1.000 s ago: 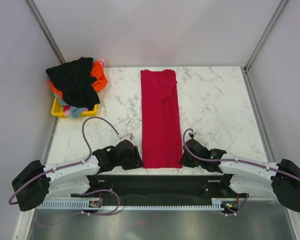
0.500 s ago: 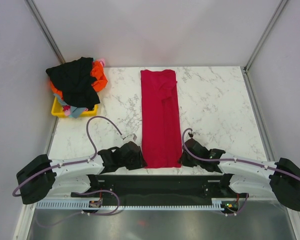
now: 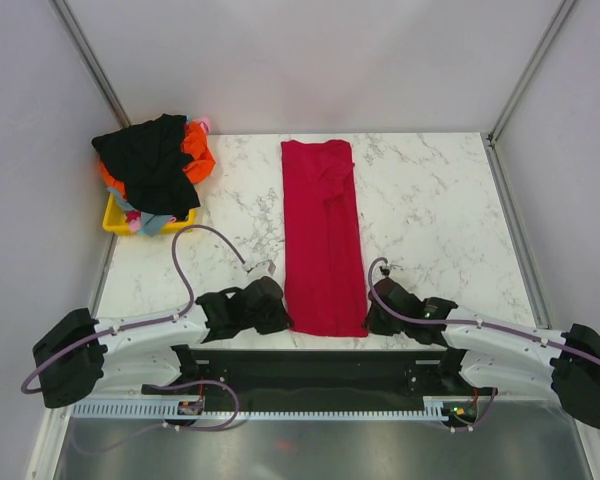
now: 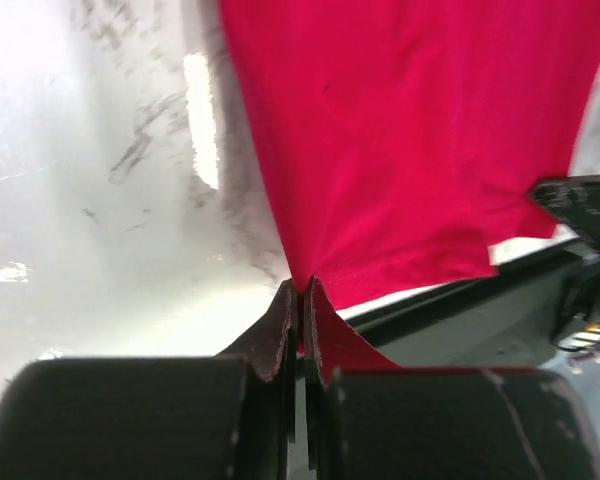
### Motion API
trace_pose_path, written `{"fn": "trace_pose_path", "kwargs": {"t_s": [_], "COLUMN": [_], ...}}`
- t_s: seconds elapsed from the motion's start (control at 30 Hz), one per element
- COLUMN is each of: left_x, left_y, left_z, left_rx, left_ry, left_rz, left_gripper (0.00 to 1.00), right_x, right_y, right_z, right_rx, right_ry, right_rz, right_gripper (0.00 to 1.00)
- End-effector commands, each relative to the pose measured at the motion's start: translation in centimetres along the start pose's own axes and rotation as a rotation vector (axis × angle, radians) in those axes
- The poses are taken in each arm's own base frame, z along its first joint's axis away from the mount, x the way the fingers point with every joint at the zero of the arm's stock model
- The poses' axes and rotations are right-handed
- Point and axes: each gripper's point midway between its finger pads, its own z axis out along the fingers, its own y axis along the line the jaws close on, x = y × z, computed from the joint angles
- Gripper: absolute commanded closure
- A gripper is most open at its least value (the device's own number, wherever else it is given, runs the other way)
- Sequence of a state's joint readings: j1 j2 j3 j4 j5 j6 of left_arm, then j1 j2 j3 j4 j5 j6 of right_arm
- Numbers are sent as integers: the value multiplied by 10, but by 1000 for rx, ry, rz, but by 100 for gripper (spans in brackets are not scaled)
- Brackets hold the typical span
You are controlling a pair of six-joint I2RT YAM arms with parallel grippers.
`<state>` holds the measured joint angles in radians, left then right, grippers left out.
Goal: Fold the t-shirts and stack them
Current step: Fold the tshirt
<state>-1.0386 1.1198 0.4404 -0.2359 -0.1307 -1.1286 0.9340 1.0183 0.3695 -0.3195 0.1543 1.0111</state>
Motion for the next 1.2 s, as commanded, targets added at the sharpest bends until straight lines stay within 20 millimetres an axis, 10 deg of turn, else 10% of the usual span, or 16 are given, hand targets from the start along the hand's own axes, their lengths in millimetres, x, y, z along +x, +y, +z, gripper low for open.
{"fn": "trace_pose_path", "kwargs": {"t_s": [0.0,0.33,0.7,1.17], "left_x": [-28,-100,-209,-276], "left_y": [-27,-65,-69,-61], "left_z": [-23,-51,-22,43], "left_rx": [17,23,-30,-71], "left_ry": [-83,-199,-283,-236], "left_rz": [-5,30,62,105], "left_gripper": [98,98,98,98], "right_x": [-16,-127,-225,-275], "right_y": [2,44,49,40], "right_z": [-16,-36,-8,50], "right_rx": [37,89,143,132], "right_ry": [-36,-181,-218,-153], "right_rz": [-48,-124,-155,-123], "right_gripper": [100,100,100,100]}}
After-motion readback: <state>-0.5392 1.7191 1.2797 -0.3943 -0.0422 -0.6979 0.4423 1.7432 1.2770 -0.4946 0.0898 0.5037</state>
